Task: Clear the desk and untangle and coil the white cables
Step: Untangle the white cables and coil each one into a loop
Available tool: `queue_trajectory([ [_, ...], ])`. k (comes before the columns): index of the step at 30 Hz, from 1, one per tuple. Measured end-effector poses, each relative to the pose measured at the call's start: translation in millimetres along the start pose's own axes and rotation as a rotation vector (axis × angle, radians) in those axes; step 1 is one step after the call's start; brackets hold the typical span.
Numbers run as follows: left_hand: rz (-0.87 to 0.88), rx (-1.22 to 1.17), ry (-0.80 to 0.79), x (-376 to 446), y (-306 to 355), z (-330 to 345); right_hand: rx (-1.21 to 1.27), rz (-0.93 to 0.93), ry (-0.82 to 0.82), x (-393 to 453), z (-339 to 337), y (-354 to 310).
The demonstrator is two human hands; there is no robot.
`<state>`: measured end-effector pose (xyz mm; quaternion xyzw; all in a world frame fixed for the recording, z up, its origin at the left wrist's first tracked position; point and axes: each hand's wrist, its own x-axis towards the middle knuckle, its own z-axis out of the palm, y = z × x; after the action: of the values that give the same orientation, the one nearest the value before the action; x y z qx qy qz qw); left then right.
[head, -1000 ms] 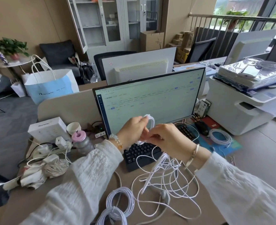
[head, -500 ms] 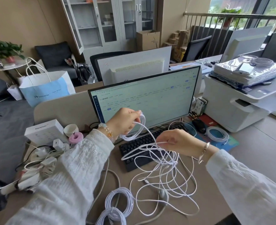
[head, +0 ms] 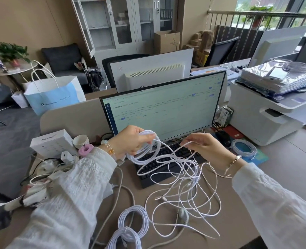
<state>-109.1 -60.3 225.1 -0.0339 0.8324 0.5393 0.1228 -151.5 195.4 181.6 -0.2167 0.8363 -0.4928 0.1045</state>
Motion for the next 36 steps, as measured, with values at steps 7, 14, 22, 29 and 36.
queue_trajectory([
  [7, 0.037, -0.023, -0.125, 11, -3, 28, -0.177, 0.034, 0.349, 5, 29, -11],
  [14, -0.162, -0.082, -0.283, 19, 5, 50, 0.098, -0.022, 0.259, -4, 39, -9],
  [22, -0.030, 0.110, -0.224, 24, 3, 68, -0.293, -0.192, -0.091, -9, 42, -11],
  [29, 0.131, 0.219, 0.034, 34, -19, 68, -0.486, -0.155, -0.062, -13, 35, -3],
  [36, -0.033, 0.302, 0.114, 50, -59, 46, -0.079, 0.004, 0.270, -14, 2, 13],
])
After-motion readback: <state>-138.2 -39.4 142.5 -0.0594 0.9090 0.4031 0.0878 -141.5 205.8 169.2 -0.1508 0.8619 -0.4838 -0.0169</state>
